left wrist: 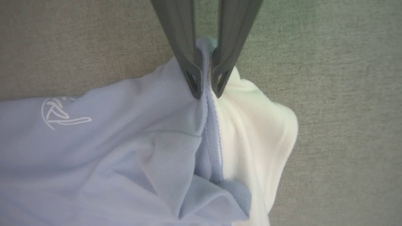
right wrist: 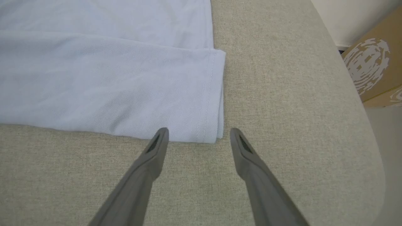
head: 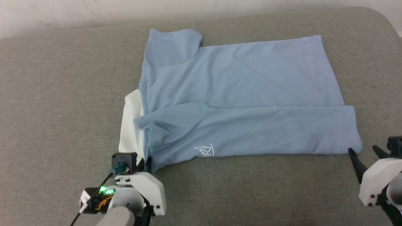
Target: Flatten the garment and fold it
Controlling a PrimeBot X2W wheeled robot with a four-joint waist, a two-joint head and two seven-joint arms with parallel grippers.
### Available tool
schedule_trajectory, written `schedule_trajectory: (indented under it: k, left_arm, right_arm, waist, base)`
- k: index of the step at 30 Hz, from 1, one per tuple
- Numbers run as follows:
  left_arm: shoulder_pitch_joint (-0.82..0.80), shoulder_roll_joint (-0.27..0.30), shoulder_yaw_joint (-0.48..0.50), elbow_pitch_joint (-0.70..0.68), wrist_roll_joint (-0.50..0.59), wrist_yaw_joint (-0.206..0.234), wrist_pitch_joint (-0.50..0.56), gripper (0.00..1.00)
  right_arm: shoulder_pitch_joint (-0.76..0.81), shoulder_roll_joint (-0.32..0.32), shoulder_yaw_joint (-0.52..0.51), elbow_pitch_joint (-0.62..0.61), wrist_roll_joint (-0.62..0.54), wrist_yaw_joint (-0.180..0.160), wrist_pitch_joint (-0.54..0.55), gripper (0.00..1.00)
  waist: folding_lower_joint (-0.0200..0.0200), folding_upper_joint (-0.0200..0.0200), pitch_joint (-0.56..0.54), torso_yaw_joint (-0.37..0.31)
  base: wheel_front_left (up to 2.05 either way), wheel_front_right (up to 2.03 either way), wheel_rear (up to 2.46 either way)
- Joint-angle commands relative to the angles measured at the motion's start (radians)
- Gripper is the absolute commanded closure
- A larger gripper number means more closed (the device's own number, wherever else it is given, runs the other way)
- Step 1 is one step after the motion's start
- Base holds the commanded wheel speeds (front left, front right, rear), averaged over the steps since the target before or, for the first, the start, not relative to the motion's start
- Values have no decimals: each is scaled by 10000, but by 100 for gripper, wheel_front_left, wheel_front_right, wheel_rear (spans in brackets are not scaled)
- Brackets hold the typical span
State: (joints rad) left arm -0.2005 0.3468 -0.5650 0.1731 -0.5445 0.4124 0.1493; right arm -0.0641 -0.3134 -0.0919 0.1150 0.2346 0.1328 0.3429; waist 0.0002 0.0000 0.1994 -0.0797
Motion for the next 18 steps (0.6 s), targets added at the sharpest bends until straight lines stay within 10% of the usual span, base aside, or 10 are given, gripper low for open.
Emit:
schedule_trajectory:
  k: [1, 13, 15, 18]
  left_arm:
    - [121, -32, -12, -146, -11, -86, -75, 100]
    - [-166, 12, -335, -1129, 305, -106, -70, 100]
    - [-202, 8, -369, -1088, 311, -134, -71, 100]
    - [-210, 15, -345, -939, 241, -177, -92, 100]
  right_arm:
    - [-252, -35, -31, 153, 68, -21, 134, 0]
    - [-1924, -170, -481, 2905, -364, -21, 1059, 0]
    - [-2013, -136, -271, 3277, -221, -21, 1151, 100]
    - [-2082, -224, -58, 3582, -67, -21, 1009, 100]
  waist:
    - [-2, 0, -44, 275]
    - [-2, 0, 818, 968]
    - [-2, 0, 837, 1023]
    - [-2, 0, 715, 1064]
  base:
    - [0, 0, 0]
    - [0, 0, 0]
    - [0, 0, 0]
    - [0, 0, 0]
